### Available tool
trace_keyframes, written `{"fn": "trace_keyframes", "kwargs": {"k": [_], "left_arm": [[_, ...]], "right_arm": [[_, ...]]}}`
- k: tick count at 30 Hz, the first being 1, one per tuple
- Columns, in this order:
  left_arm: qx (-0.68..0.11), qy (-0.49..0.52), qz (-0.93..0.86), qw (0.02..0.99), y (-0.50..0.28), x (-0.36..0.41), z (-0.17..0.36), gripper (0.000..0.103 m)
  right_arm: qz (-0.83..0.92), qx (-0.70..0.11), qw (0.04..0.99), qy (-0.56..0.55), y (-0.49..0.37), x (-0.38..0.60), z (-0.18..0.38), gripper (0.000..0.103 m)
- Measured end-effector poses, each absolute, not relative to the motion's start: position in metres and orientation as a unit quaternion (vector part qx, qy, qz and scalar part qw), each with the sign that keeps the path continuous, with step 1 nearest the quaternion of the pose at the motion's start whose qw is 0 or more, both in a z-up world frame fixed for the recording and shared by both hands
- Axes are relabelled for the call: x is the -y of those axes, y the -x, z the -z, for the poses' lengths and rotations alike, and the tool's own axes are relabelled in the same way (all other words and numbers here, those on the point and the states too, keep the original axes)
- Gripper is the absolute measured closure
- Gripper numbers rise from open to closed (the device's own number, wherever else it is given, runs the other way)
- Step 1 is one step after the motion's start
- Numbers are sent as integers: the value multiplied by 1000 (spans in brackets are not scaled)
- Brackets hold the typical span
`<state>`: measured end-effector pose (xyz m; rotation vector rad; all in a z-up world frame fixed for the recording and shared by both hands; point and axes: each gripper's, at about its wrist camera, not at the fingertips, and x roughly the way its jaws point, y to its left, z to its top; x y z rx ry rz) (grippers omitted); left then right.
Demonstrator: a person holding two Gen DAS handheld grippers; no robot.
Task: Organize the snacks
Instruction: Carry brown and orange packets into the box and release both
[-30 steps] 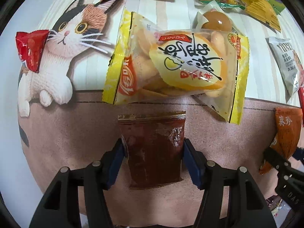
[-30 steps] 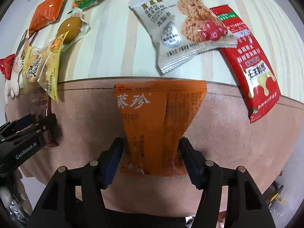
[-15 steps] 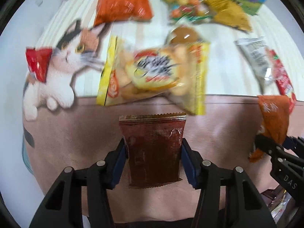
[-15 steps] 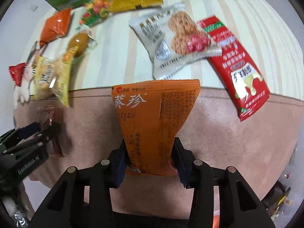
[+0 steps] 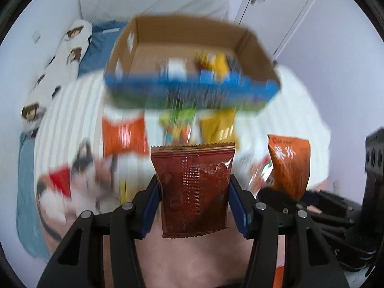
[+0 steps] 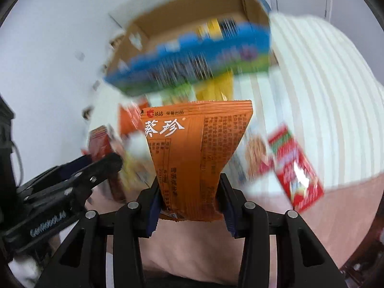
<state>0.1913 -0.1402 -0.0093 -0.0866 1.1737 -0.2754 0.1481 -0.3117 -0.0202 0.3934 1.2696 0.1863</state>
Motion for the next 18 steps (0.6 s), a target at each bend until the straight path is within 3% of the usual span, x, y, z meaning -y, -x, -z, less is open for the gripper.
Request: {"fn": "trace_keyframes", "kwargs": {"k": [7, 12, 18], "left_arm": [[-544, 22, 147, 826, -324, 158, -45, 51], [-588, 26, 142, 796, -427, 170, -30, 51], [-671, 26, 140, 727, -526, 185, 34, 50]], "right_arm": [[-107, -541, 816, -176, -258, 321, -47, 57], [-90, -560, 808, -158, -358, 329, -43, 57], [-59, -624, 763, -157, -465, 343, 10, 57]]}}
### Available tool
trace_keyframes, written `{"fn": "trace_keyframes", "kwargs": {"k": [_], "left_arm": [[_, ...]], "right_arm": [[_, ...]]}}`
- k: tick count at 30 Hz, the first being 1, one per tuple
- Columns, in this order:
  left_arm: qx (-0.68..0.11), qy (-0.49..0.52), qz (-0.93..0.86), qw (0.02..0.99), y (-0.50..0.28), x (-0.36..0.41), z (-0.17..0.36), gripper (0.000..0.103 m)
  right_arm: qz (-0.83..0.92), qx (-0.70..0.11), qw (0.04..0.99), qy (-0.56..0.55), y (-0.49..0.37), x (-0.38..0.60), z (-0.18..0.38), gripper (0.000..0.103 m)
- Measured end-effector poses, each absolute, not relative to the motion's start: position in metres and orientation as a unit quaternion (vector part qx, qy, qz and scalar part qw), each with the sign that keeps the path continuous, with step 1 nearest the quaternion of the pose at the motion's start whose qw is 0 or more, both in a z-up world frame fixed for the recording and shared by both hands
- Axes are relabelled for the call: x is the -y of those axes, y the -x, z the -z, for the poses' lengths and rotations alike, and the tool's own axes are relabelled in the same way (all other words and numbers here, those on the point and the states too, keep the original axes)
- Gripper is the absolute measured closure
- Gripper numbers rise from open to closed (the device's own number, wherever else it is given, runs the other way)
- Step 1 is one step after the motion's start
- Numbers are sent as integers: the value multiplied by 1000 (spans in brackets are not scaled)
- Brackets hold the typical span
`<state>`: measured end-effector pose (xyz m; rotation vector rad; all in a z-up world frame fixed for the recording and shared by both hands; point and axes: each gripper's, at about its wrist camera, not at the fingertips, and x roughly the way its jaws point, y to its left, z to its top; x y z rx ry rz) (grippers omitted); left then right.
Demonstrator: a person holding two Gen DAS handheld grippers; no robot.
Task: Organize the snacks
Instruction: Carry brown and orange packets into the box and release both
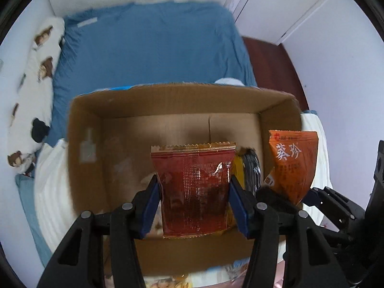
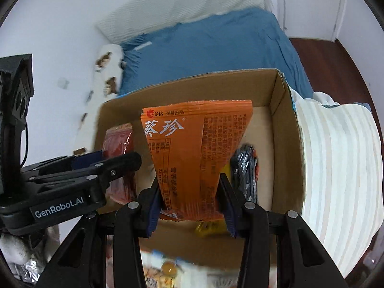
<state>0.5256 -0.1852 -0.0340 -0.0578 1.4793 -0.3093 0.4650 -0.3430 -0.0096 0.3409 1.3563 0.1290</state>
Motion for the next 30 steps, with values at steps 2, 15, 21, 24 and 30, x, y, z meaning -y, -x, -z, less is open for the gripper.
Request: {"fn": "trace_keyframes", "kwargs": {"k": [2, 15, 21, 24, 30], "left_arm": [[-696, 31, 137, 705, -547, 188, 55, 50], [-734, 26, 109, 670, -581, 187, 107, 15], [-735, 26, 103, 669, -578, 183, 104, 15], [-731, 19, 101, 674, -572, 182, 96, 15], [-712, 7, 110, 694, -552, 181, 69, 15]], "right_arm": [[-54, -641, 750, -153, -485, 346, 28, 57], [-31, -699, 711, -68, -545, 346, 84, 14], [-25, -702, 709, -63, -538, 346, 79, 14], [-23, -701, 710, -62, -532, 341, 73, 13], [-20, -689, 721, -67, -520, 341, 55, 12]]}}
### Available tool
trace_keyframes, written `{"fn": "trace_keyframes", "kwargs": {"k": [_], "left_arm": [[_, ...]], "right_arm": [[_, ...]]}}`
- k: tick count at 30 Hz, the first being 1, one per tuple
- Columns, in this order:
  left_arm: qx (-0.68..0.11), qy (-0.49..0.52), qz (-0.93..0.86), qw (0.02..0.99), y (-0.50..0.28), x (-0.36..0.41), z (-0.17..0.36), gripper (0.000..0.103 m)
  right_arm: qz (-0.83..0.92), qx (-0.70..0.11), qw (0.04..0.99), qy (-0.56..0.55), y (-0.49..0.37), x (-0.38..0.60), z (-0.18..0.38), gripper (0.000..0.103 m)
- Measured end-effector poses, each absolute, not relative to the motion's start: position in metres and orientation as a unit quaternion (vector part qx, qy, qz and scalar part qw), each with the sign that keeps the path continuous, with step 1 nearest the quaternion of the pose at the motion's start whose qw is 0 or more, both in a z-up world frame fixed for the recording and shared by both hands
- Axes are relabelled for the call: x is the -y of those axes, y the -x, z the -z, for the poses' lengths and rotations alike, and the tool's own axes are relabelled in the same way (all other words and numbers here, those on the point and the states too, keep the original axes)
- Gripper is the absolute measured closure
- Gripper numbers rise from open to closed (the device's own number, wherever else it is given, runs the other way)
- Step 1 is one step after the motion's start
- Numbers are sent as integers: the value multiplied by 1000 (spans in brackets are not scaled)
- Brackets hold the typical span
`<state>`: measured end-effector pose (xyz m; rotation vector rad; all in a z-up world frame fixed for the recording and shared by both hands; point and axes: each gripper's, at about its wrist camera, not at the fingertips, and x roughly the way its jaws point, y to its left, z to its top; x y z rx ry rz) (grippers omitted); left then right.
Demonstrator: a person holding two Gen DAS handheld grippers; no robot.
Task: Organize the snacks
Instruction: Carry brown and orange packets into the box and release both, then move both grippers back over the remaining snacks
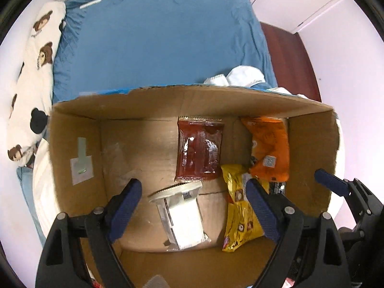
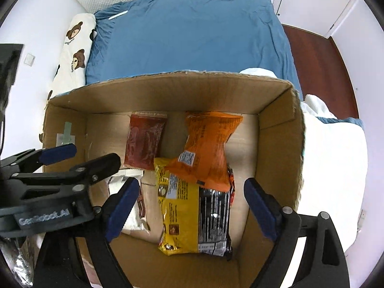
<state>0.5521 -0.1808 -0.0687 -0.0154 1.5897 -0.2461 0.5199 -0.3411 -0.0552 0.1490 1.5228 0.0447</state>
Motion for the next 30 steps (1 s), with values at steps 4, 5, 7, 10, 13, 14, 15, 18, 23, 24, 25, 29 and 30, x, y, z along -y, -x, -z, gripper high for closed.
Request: {"fn": "trace_keyframes", "kwargs": {"k": [4, 5, 7, 10, 13, 14, 15, 18, 23, 24, 25, 29, 30], "left_arm": [[-677, -9, 104, 728, -533, 174, 36, 15], [-668, -12, 103, 736, -527, 172, 29, 15], [-648, -15, 100, 755, -511, 167, 14, 14], [-621, -14, 96, 778, -485, 157, -5, 14], [-588, -15, 88, 804, -457, 149, -25, 14], [-579, -16, 86, 810, -449, 147, -31, 14], [-567, -16, 85, 819, -436, 145, -38, 14], [-543, -21, 85, 835, -405, 142, -52, 14], [-527, -18, 88, 845, -356, 136, -61, 14], [-528, -12, 88, 844, -345, 133, -60, 14], [-529, -9, 87, 844, -336, 131, -59, 14], [-538, 21, 72, 839, -291, 120, -40, 14], [-548, 33, 61, 834, -279, 116, -30, 14]], "right_arm": [[-18, -668, 740, -74, -502, 339, 37, 12], [-19, -664, 743, -76, -497, 339, 32, 12], [-17, -652, 755, -71, -483, 336, 21, 12], [-4, -626, 778, -54, -459, 331, 2, 12], [5, -596, 802, -43, -432, 326, -17, 12], [5, -586, 809, -41, -422, 323, -24, 12], [6, -576, 817, -37, -411, 320, -31, 12], [4, -552, 833, -34, -382, 313, -46, 12], [-3, -526, 850, -36, -329, 302, -60, 12], [-7, -524, 851, -38, -316, 300, -60, 12], [-8, -523, 851, -38, -307, 299, -59, 12], [-18, -535, 843, -55, -267, 299, -44, 12], [-20, -543, 837, -59, -255, 300, -35, 12]]}}
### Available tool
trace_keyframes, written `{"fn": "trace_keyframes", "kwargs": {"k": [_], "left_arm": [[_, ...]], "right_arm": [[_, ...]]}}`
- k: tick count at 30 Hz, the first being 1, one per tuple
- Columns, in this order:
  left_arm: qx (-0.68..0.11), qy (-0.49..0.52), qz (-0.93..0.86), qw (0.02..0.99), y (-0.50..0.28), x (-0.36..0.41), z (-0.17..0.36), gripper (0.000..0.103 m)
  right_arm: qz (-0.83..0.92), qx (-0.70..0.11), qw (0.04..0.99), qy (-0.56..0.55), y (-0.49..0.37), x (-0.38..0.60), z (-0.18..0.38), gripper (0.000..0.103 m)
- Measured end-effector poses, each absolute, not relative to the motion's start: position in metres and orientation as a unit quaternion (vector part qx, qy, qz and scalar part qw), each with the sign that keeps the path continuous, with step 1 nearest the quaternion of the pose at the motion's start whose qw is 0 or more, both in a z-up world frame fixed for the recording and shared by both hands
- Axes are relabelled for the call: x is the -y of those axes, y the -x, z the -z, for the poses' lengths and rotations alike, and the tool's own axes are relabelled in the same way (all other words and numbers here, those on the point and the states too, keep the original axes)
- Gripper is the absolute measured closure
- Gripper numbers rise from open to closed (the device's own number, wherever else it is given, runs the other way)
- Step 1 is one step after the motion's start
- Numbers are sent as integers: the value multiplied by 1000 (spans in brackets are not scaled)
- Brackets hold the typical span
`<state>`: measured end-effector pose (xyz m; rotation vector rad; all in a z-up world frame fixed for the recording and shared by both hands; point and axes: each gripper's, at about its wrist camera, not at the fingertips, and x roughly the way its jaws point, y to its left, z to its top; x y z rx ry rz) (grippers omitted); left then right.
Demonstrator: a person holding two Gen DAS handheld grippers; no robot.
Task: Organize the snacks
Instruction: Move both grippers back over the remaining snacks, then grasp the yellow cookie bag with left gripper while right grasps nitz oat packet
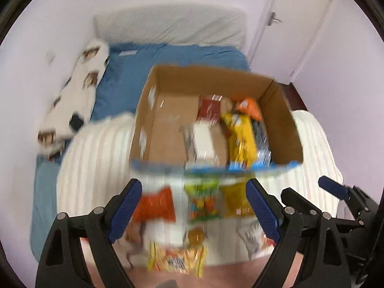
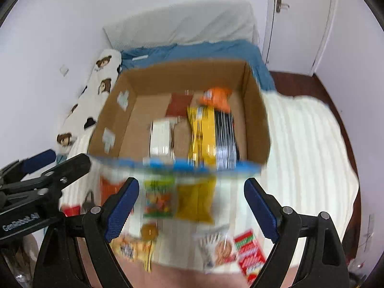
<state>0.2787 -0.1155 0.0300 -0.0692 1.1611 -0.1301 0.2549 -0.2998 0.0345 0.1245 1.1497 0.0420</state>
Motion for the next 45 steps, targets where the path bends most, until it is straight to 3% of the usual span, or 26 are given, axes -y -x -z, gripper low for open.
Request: {"fn": "trace_keyframes", "kwargs": {"k": [7, 12, 17, 23, 26, 28, 30, 36, 41, 45], "left_arm": [[-649, 96, -10, 755, -210, 98, 67, 14], [-720, 253, -54, 644, -167, 68, 145, 15], [-722, 386, -71, 569, -157, 58, 184, 15], [-687, 449, -118, 559, -171, 49, 202, 15], [-692, 388, -135, 593, -183, 56, 204, 20], [-704, 304, -126, 629, -189, 72, 198, 35], [-712, 232, -99, 655, -190, 91, 193, 36], [-709, 1, -22, 705, -185, 148, 184, 37], [-718, -21, -20, 695, -185, 171, 194, 35], [-723, -9, -24, 690, -180, 178, 201, 24]], "right_arm": [[8, -606, 790, -90, -197, 327, 45, 12], [31, -638, 759, -124, -167, 348, 95, 12], [34, -645, 752, -135, -155, 351, 115, 12], [31, -643, 752, -138, -161, 344, 118, 12], [28, -645, 752, -130, -164, 341, 119, 12], [26, -646, 753, -122, -165, 339, 118, 12], [24, -646, 755, -106, -167, 337, 116, 12], [19, -656, 752, -54, -176, 335, 120, 12], [7, -669, 742, -42, -190, 327, 134, 12], [10, -685, 729, 2, -200, 310, 159, 12]]}}
